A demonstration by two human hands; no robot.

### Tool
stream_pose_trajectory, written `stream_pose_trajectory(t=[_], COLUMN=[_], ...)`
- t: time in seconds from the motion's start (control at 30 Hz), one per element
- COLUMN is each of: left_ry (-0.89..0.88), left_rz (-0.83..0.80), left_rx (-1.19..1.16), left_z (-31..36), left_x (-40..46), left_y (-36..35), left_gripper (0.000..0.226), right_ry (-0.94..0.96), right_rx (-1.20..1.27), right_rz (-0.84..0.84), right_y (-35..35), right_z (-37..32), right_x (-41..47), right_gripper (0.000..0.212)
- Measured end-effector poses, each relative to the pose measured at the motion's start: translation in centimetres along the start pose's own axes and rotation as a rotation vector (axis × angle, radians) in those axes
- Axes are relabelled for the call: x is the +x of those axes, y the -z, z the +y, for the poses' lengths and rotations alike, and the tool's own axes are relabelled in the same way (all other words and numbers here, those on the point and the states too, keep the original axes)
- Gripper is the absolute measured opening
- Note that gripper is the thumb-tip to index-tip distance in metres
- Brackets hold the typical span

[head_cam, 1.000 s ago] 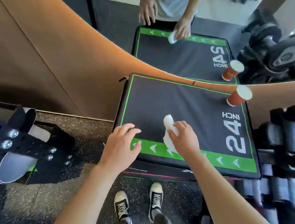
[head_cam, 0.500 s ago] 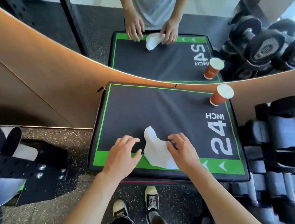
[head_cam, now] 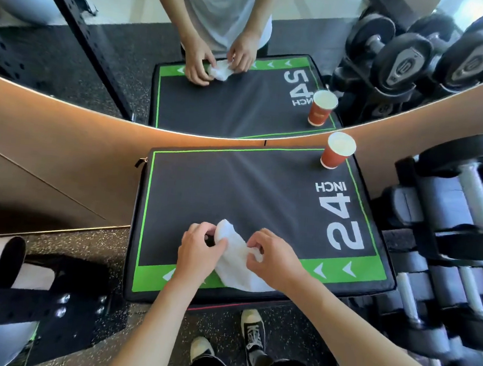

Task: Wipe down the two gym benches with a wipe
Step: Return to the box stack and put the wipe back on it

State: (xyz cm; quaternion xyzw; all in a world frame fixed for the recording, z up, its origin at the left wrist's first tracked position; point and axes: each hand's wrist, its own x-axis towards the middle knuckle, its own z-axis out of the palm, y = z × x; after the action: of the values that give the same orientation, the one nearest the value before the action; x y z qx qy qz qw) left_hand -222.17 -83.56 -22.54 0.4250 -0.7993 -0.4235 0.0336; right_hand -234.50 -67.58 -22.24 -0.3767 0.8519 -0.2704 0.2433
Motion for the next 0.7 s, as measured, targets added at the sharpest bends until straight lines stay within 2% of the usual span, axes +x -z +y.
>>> stream_pose_trajectory(t=[0.07,0.23,0.37,0.47,0.53,0.6,0.7], left_ry=[-0.028,-0.085,-0.101,-0.094,-0.104,-0.090,-0.050], left_rz=[-0.013,-0.007,0.046,0.033,-0.003,-0.062,-0.138], left_rx=[-0.081,-0.176,-0.026,-0.001,-0.050,-0.124,-0.173], left_z=[0.1,0.9,1.0,0.9,0.9,0.8,0.5], left_x=[0.0,-0.6,-0.4,0.1,0.2,0.1,-0.2], left_y=[0.2,0.5,0.6,0.7,0.8,1.0,1.7], left_gripper=[0.016,0.043,0.044,0.047,0.044,0.030,0.024], right_ry=[0.010,0.027,0.028,-0.010,0.029,0.079,0.128], right_rx=[-0.010,-0.085,0.034,0.155,0.069,-0.088,-0.233], right_rz=[0.061,0.203,0.119,0.032,-0.059,-0.138,-0.138], right_y=[0.3,0.9,0.8,0.9,0.8,0.7,0.3], right_z=[0.5,1.7,1.8,1.1,0.5,0.0,0.0], right_x=[-0.2,0.3,2.0,3.7,4.7,5.4,6.0], right_gripper=[0.014,0.020,0.023,0.041,0.058,0.066,0.053])
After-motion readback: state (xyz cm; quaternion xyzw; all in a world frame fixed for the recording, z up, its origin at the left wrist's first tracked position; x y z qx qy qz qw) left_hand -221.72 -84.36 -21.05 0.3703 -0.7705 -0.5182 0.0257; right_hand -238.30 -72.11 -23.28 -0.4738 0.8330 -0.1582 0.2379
